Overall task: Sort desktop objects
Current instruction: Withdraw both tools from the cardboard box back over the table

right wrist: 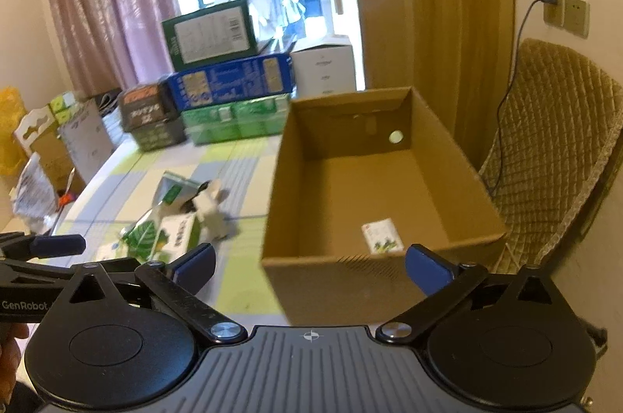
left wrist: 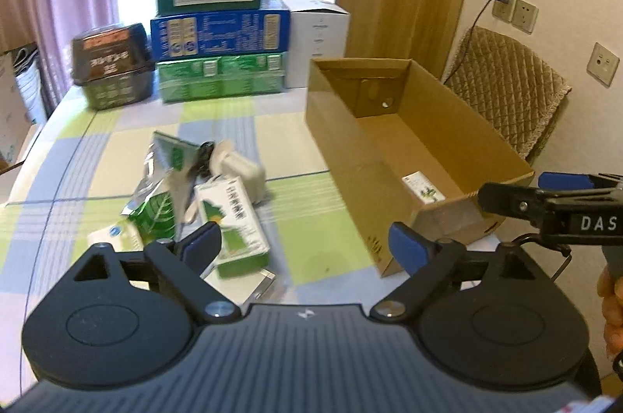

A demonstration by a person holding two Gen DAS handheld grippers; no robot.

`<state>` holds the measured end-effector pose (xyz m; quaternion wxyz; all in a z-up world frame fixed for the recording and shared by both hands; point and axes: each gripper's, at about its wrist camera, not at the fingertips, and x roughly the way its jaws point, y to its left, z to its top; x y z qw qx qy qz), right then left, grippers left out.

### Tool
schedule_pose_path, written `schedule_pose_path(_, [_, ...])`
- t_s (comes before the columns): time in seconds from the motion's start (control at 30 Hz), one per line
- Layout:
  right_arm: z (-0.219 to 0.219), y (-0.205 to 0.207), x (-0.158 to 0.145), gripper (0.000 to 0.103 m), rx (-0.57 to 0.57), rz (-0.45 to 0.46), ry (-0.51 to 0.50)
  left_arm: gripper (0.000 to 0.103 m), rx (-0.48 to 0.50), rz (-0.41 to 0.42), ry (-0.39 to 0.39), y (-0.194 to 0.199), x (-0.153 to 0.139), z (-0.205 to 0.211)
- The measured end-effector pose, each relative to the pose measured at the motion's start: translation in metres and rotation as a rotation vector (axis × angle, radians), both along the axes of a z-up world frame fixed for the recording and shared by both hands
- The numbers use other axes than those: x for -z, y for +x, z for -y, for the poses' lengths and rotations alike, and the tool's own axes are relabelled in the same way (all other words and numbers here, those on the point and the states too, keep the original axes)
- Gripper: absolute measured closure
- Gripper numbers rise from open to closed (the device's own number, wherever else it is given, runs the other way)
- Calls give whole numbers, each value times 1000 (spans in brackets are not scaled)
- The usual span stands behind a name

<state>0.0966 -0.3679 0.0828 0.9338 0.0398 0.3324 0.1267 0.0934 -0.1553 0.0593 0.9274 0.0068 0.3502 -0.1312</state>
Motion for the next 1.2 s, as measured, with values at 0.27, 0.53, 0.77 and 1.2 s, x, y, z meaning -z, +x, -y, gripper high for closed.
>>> schedule_pose_path(0.27, [-27,-21,13,2,-54,-41,-9,1,-47,-19,19,-25,10,-31])
schedule_pose_path(0.53, [-48,-32,33,2,-88,-99,2,1,-114,-53,33,-45,24,-69])
schedule_pose_path(0.77, [-70,-39,45,2,-136,-126,0,1,-188,-87,40,-56,36,-107])
schedule_pose_path(1.2, [-98,-41,57,2,-175,-156,-5,1,-253,-99,32,-65,44,-139])
